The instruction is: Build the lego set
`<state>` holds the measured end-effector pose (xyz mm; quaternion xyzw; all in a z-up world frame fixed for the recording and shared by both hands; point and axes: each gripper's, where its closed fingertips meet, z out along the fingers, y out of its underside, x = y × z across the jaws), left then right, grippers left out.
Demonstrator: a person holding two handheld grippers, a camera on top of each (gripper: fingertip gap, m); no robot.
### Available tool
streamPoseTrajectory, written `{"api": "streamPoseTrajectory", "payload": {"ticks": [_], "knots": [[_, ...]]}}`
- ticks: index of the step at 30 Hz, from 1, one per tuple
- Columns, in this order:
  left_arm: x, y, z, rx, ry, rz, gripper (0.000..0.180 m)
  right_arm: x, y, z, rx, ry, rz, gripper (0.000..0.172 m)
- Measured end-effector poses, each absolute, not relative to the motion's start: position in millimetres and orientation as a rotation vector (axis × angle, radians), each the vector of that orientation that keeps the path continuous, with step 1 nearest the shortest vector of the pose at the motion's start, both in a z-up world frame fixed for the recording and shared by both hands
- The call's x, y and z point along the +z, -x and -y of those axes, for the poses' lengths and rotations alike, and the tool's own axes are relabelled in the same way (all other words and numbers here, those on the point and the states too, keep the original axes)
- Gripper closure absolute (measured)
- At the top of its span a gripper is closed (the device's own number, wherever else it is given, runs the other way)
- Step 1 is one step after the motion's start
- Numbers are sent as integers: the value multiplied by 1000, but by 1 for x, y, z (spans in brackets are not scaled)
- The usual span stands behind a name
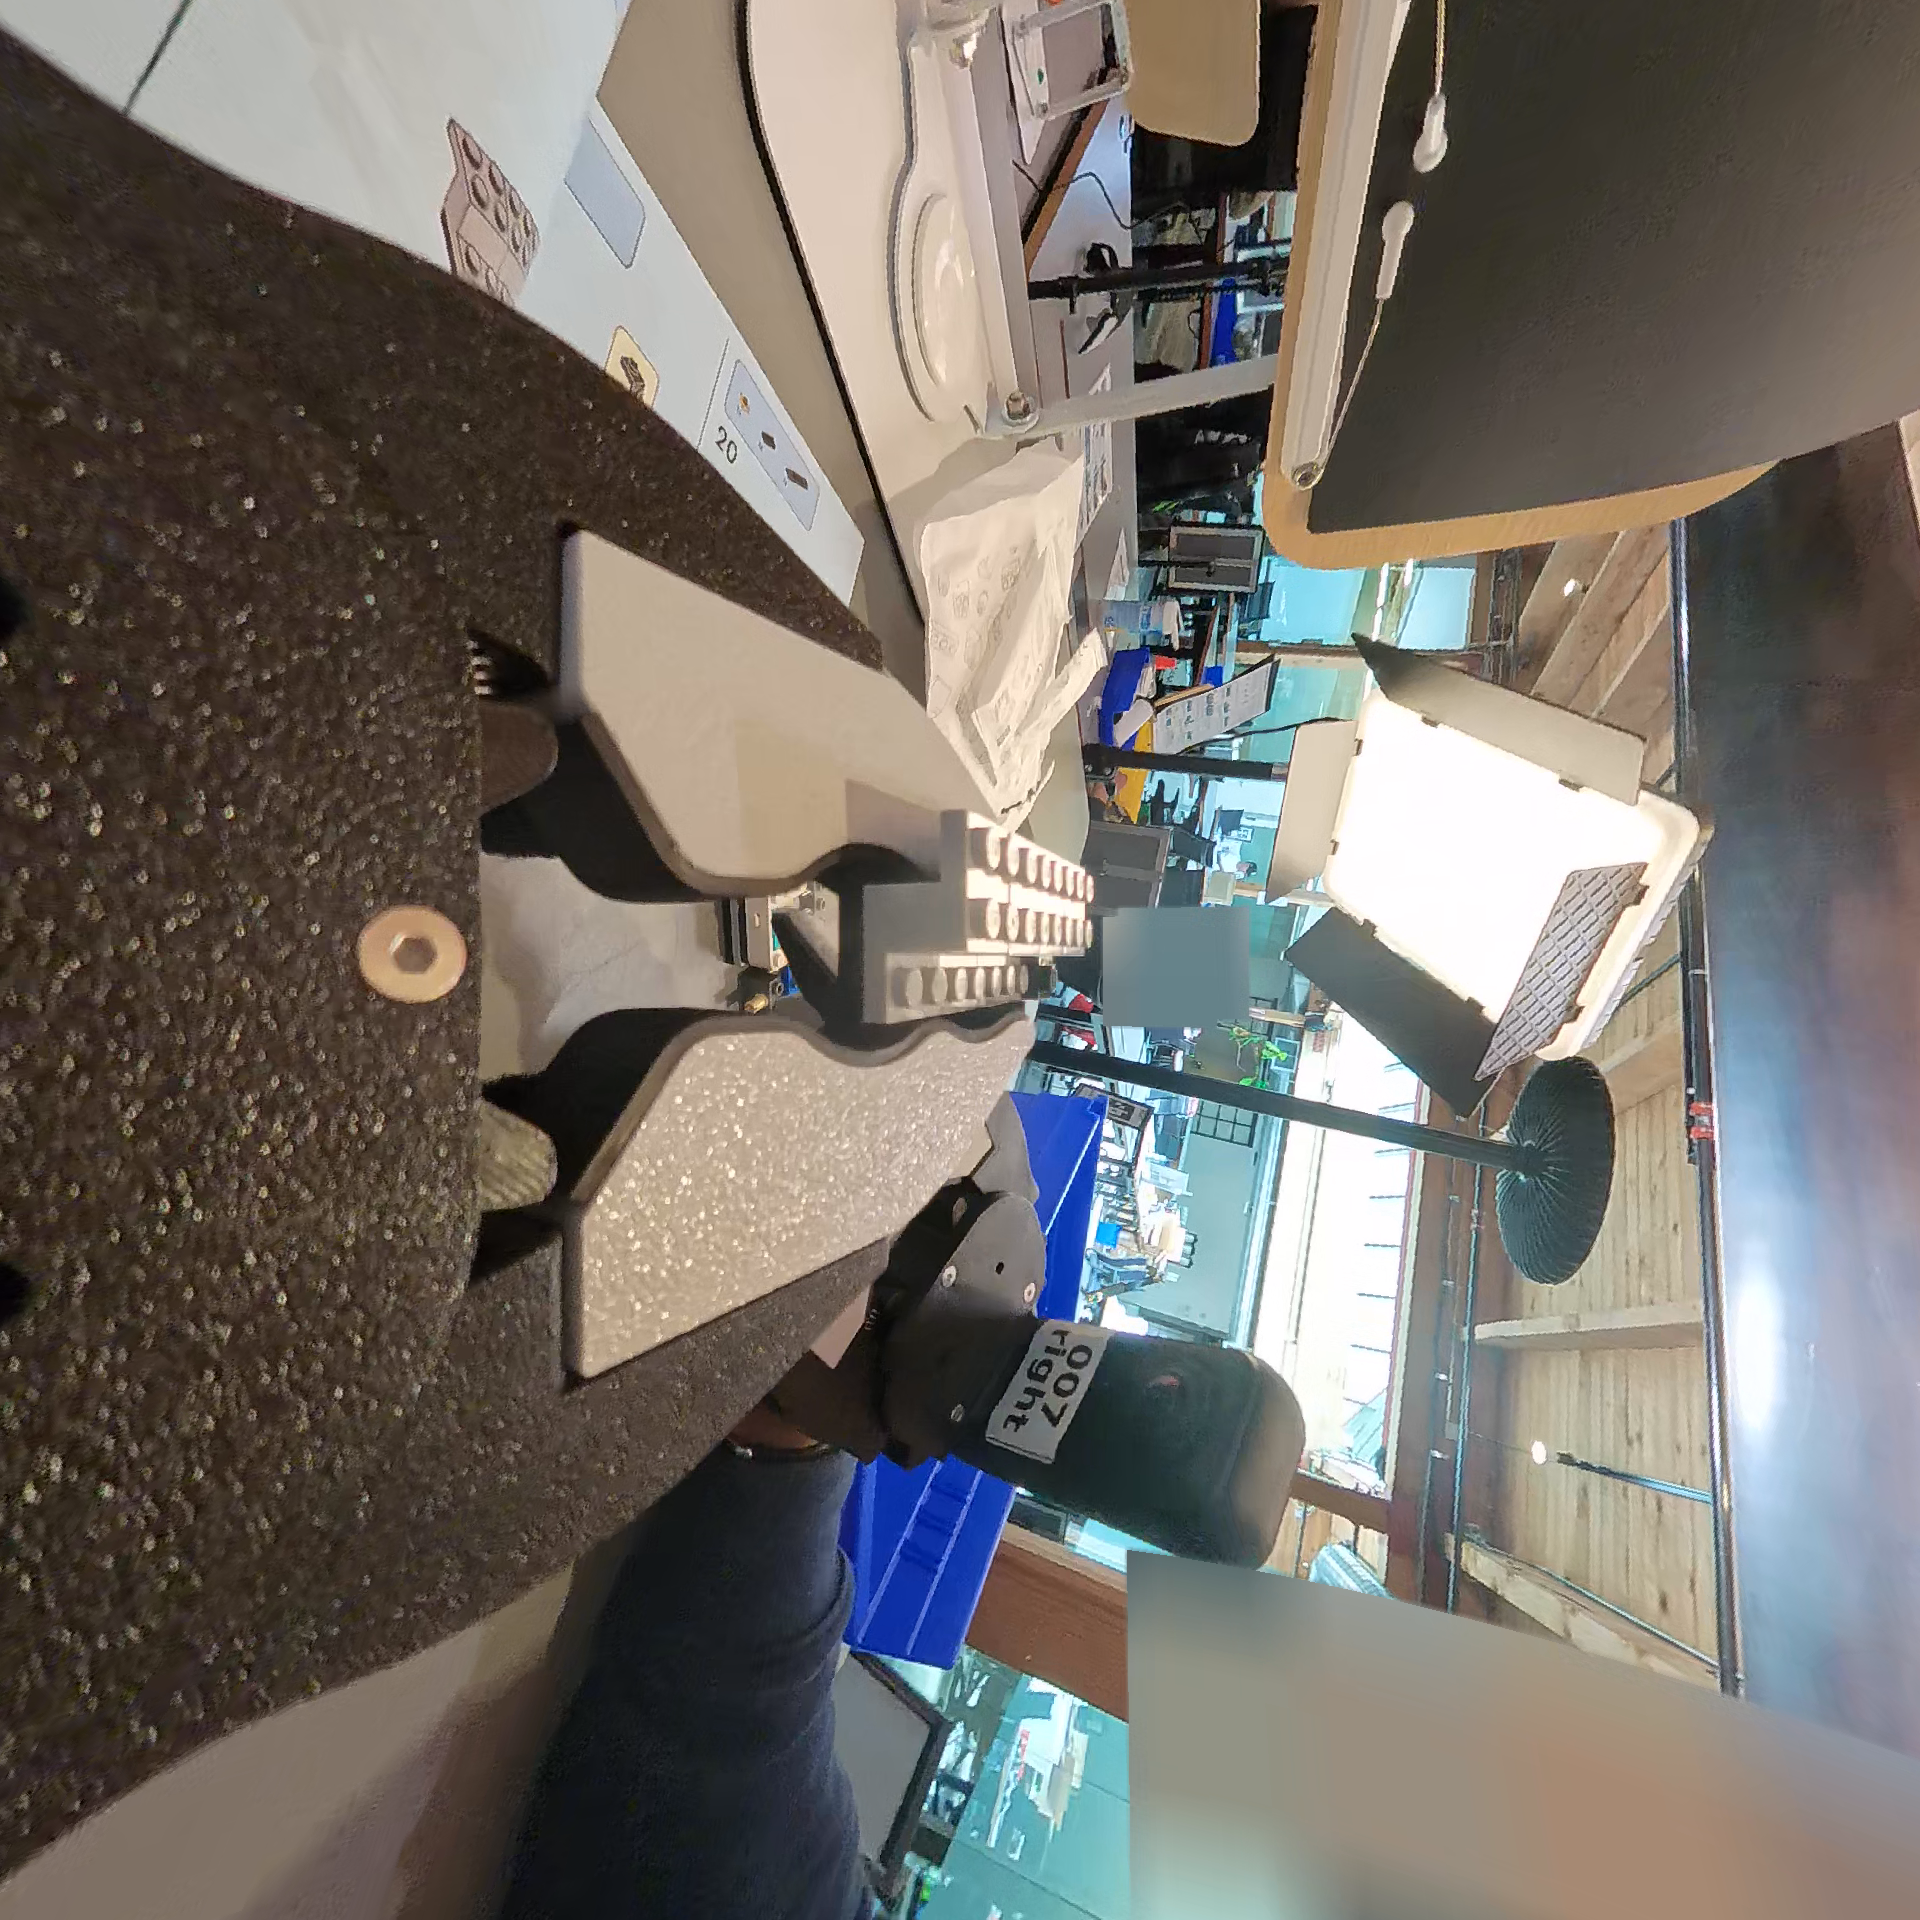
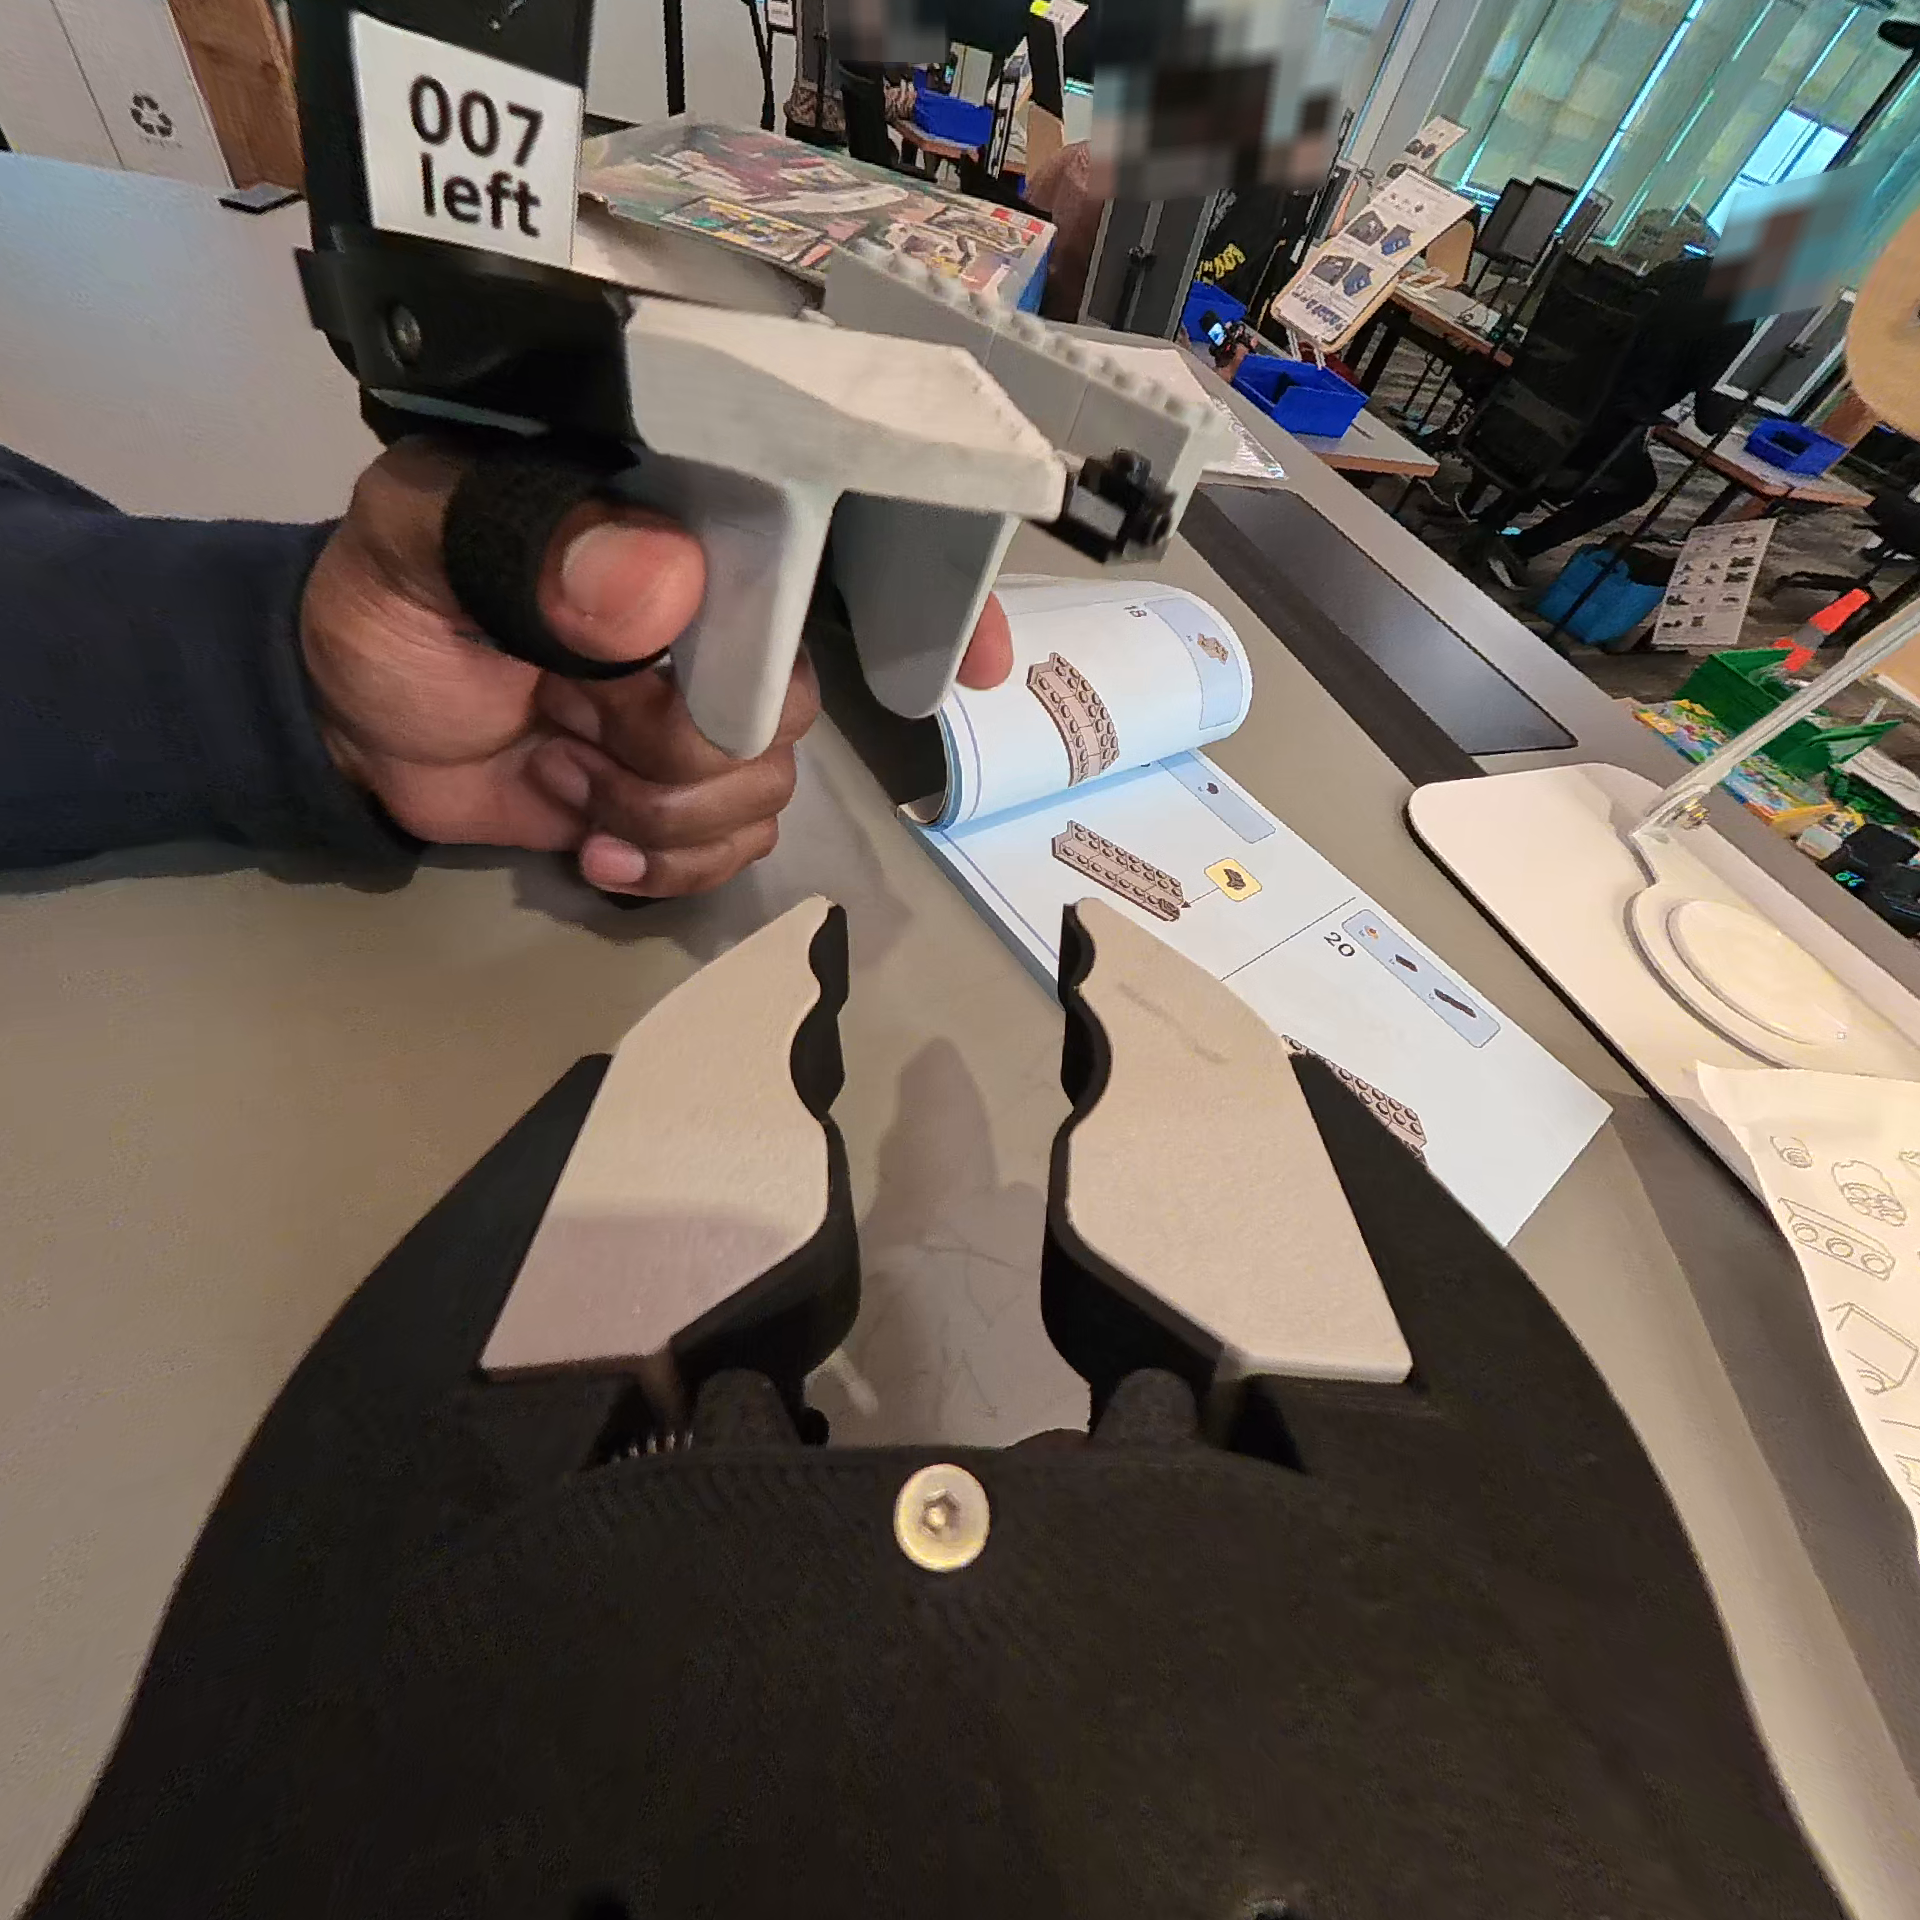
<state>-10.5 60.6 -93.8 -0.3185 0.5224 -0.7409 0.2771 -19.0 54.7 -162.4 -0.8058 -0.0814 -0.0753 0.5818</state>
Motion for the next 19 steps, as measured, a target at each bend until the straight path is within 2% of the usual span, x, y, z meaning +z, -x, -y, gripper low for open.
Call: {"api": "streamPoseTrajectory", "payload": {"ticks": [19], "knots": [[-88,9,-77,-1900,870,-1254,162,-165,6,-57,-100,1916,76,134]]}}
